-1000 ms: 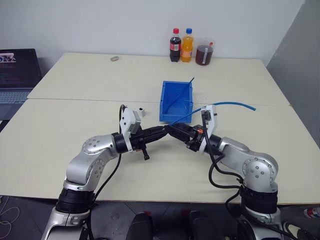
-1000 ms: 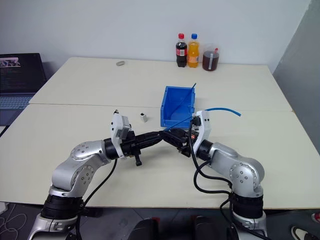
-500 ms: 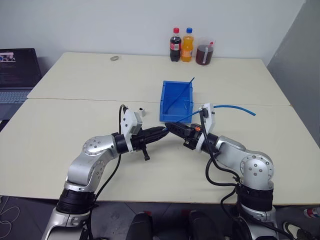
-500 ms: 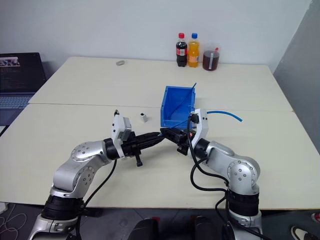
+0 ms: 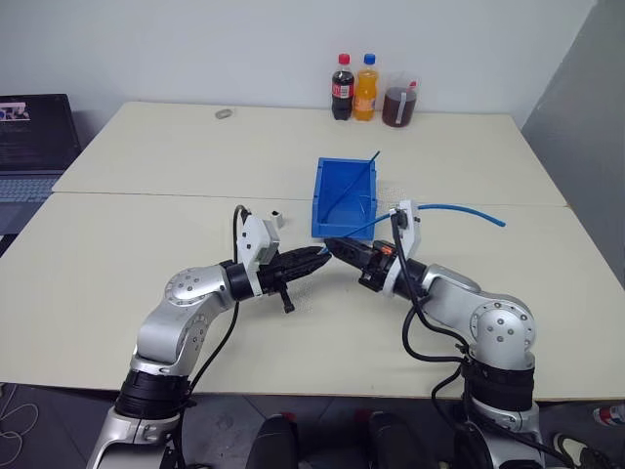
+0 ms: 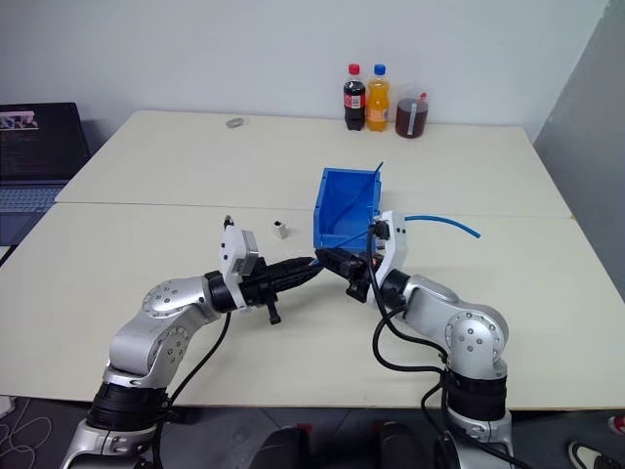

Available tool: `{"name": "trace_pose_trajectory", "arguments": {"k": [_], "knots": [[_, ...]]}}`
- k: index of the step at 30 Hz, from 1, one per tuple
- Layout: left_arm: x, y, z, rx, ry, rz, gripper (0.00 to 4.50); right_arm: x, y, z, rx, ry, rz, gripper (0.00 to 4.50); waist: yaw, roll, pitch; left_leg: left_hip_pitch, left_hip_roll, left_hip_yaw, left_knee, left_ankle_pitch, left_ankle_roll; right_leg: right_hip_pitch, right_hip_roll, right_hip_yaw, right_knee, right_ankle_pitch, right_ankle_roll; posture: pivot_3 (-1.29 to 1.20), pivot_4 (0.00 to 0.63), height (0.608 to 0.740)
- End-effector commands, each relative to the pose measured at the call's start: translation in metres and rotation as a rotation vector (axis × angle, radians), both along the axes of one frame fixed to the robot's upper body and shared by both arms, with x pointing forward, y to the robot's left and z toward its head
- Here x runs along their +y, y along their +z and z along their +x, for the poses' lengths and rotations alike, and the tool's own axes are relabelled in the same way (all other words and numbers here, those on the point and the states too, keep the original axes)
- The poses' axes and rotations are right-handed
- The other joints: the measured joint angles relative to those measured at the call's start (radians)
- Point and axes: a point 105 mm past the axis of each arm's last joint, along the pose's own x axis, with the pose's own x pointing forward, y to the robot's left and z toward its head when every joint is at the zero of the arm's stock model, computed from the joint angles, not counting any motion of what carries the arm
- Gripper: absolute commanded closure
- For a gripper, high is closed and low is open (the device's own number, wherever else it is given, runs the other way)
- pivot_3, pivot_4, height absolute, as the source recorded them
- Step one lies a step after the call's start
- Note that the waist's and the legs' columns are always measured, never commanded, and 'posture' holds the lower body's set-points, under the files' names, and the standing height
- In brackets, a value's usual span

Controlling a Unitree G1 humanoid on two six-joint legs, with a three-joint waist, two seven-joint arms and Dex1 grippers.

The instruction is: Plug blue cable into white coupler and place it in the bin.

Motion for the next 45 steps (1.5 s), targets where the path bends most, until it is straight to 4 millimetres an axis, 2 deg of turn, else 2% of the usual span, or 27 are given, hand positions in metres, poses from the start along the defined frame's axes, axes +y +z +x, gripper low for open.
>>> {"name": "trace_pose_trajectory", "arguments": {"k": [1,6,11,13,15,18,21,26,33,36,40,45], "knots": [[0.004,0.003,-0.005,-0.006,-0.02,0.004,2.84,0.004,0.014,-0.003,-0.053,0.024,0.028,4.39,0.0,0.0,0.0,0.0,0.0,0.0,0.0,0.0,0.0,0.0,0.0,0.0,0.0,0.0,0.0,0.0,0.15,0.74],[0.021,-0.006,-0.012,0.043,-0.002,0.043,1.7,0.002,0.013,-0.003,-0.067,0.02,0.012,4.39,-0.003,0.0,0.0,0.0,0.0,0.0,0.0,0.0,0.0,0.0,0.0,0.0,0.0,0.0,0.0,0.0,0.15,0.74],[0.057,-0.033,-0.026,0.154,0.062,0.122,0.7,-0.001,0.008,-0.004,-0.083,0.02,-0.022,4.39,-0.016,0.0,0.0,0.0,0.0,0.0,-0.002,0.0,0.0,-0.001,0.0,0.0,0.0,0.0,-0.001,0.0,0.15,0.74],[0.074,-0.039,-0.022,0.159,0.138,0.132,0.36,-0.003,0.007,-0.003,-0.09,0.021,-0.034,4.39,-0.018,0.0,0.001,0.0,0.001,0.0,-0.002,0.0,0.0,-0.001,0.0,0.0,0.0,-0.001,-0.001,0.0,0.15,0.74],[0.093,-0.039,-0.01,0.132,0.262,0.114,0.0,-0.004,0.007,-0.003,-0.097,0.021,-0.044,4.39,-0.017,0.0,0.001,0.0,0.001,0.0,-0.002,0.0,0.0,-0.001,-0.001,-0.001,0.0,-0.001,-0.001,0.0,0.15,0.74],[0.109,-0.034,0.012,0.062,0.431,0.106,0.0,-0.006,0.006,-0.002,-0.113,0.023,-0.062,4.39,-0.017,-0.001,0.001,0.0,0.0,0.0,-0.002,0.0,0.0,-0.001,-0.001,-0.001,0.0,-0.001,-0.001,0.0,0.15,0.74],[0.111,-0.03,0.029,0.033,0.512,0.106,0.0,-0.007,0.007,-0.001,-0.125,0.021,-0.07,4.39,-0.008,-0.002,0.001,-0.001,0.0,0.0,-0.002,0.0,0.0,-0.001,-0.002,-0.001,-0.001,-0.001,-0.001,0.0,0.15,0.74],[0.099,-0.024,0.052,0.044,0.493,0.114,0.0,-0.007,0.009,0.001,-0.142,0.019,-0.075,4.39,0.001,-0.002,0.001,-0.003,-0.001,0.0,-0.001,0.0,0.0,-0.002,-0.002,-0.002,-0.001,-0.001,-0.001,0.0,0.15,0.74],[0.102,-0.028,0.088,0.11,0.524,0.217,0.0,-0.007,0.009,0.001,-0.15,0.004,-0.076,4.39,0.003,-0.003,0.001,-0.004,0.0,-0.001,-0.001,0.0,0.0,-0.004,0.0,-0.002,0.0,-0.001,-0.001,0.0,0.15,0.74],[0.096,-0.025,0.103,0.119,0.514,0.219,0.0,-0.008,0.009,0.0,-0.151,-0.002,-0.075,4.39,0.003,-0.003,0.001,-0.007,0.0,-0.001,-0.001,0.0,0.0,-0.007,0.0,-0.003,0.0,0.001,-0.003,0.0,0.15,0.74],[0.092,-0.022,0.118,0.125,0.52,0.222,0.0,-0.008,0.01,0.0,-0.154,-0.007,-0.078,4.4,0.004,-0.003,0.001,-0.015,0.0,-0.001,0.001,0.0,0.0,-0.014,0.0,-0.003,0.001,0.003,-0.005,0.0,0.15,0.74],[0.085,-0.021,0.133,0.134,0.512,0.246,0.0,-0.009,0.01,0.0,-0.158,-0.014,-0.08,4.4,0.005,-0.003,0.001,-0.016,-0.001,-0.001,0.002,0.0,0.0,-0.015,0.0,-0.004,0.002,0.003,-0.005,0.0,0.15,0.74]]}}
